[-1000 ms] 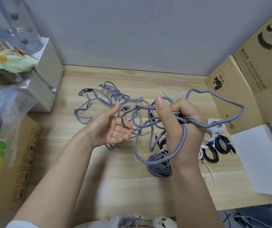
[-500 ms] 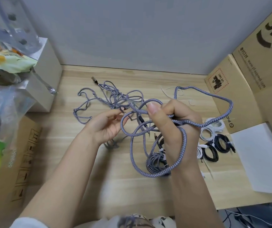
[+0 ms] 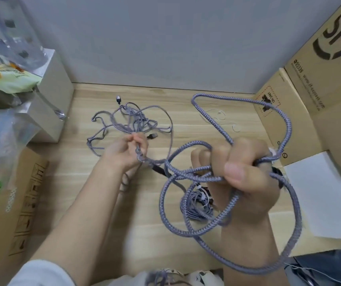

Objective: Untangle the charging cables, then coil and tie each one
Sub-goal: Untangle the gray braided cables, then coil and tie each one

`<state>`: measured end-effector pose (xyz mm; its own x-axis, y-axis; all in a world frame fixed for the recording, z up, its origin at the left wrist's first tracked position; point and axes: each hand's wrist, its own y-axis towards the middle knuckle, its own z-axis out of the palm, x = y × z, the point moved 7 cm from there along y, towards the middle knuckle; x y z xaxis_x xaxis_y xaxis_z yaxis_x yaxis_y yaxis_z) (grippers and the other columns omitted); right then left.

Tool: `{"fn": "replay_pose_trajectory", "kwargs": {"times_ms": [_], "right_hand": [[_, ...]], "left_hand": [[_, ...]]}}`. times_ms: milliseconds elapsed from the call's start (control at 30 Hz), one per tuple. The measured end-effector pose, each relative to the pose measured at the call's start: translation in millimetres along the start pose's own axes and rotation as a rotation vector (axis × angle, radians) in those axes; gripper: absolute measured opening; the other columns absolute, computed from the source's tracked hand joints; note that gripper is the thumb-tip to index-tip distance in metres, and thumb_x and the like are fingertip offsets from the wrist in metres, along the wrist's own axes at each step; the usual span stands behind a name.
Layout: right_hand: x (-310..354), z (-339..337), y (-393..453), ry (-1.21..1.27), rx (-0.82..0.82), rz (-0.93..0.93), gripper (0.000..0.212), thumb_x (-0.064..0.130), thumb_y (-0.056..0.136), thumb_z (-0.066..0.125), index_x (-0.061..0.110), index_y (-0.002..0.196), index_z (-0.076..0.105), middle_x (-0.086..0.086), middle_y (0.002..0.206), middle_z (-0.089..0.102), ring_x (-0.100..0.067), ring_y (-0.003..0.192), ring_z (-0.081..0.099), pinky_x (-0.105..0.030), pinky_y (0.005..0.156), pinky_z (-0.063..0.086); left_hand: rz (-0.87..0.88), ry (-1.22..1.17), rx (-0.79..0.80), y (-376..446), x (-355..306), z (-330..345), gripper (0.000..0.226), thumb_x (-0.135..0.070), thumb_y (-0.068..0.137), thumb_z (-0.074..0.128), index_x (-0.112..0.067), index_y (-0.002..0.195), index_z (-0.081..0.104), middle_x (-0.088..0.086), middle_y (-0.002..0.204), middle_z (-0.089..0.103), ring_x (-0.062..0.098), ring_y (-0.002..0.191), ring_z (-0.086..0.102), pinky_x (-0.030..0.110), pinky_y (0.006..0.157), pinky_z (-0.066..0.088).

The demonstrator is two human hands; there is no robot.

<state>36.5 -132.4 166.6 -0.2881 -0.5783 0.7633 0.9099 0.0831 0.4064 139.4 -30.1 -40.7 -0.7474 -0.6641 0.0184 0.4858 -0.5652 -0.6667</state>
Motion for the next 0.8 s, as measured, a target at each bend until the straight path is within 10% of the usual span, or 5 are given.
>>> {"fn": "replay_pose_trajectory", "kwargs": {"times_ms": [100, 333, 467, 800], "right_hand": [[3.7, -13.6, -0.8, -0.023, -0.076, 0.038, 0.043, 0.017, 0.066, 0.073, 0.017, 0.052, 0.032, 0.001, 0.044, 0.017, -0.014, 0.045, 0.015, -0.026, 0.050, 0.016], [-43.5, -61.1, -3.7, -0.810, -0.357, 0.418, 0.028, 0.008, 0.065, 0.063, 0.021, 0.050, 0.043, 0.011, 0.047, 0.038, -0.006, 0.048, 0.034, -0.021, 0.048, 0.028], [-79.5, -66.0, -9.9, -0.959, -0.440, 0.531, 0.024, 0.035, 0.073, 0.068, 0.028, 0.059, 0.049, 0.013, 0.050, 0.049, -0.011, 0.055, 0.046, -0.031, 0.060, 0.038], [-73.6, -67.6, -9.9, -1.111, -0.474, 0.477, 0.029, 0.043, 0.086, 0.062, 0.018, 0.072, 0.056, 0.008, 0.046, 0.043, -0.014, 0.051, 0.041, -0.032, 0.055, 0.031]], "left_hand": [[0.139, -0.165, 0.012, -9.1, -17.8, 10.8, 0.021, -0.001, 0.085, 0.046, -0.004, 0.065, 0.051, -0.001, 0.051, 0.048, 0.007, 0.042, 0.047, 0.016, 0.036, 0.041], [0.482, 0.451, 0.221, -44.7, -14.0, 52.5, 0.022, -0.012, 0.102, 0.028, -0.021, 0.093, 0.046, -0.004, 0.079, 0.073, 0.008, 0.074, 0.071, 0.021, 0.065, 0.056], [0.409, 0.610, 0.427, -65.7, 27.5, 80.2, 0.011, -0.011, 0.092, 0.038, -0.017, 0.088, 0.046, 0.010, 0.104, 0.071, 0.021, 0.103, 0.066, 0.031, 0.092, 0.052], [0.294, 0.604, 0.472, -75.6, 49.8, 89.3, 0.015, -0.023, 0.086, 0.042, -0.012, 0.078, 0.048, 0.015, 0.113, 0.067, 0.022, 0.101, 0.066, 0.033, 0.078, 0.053]]}}
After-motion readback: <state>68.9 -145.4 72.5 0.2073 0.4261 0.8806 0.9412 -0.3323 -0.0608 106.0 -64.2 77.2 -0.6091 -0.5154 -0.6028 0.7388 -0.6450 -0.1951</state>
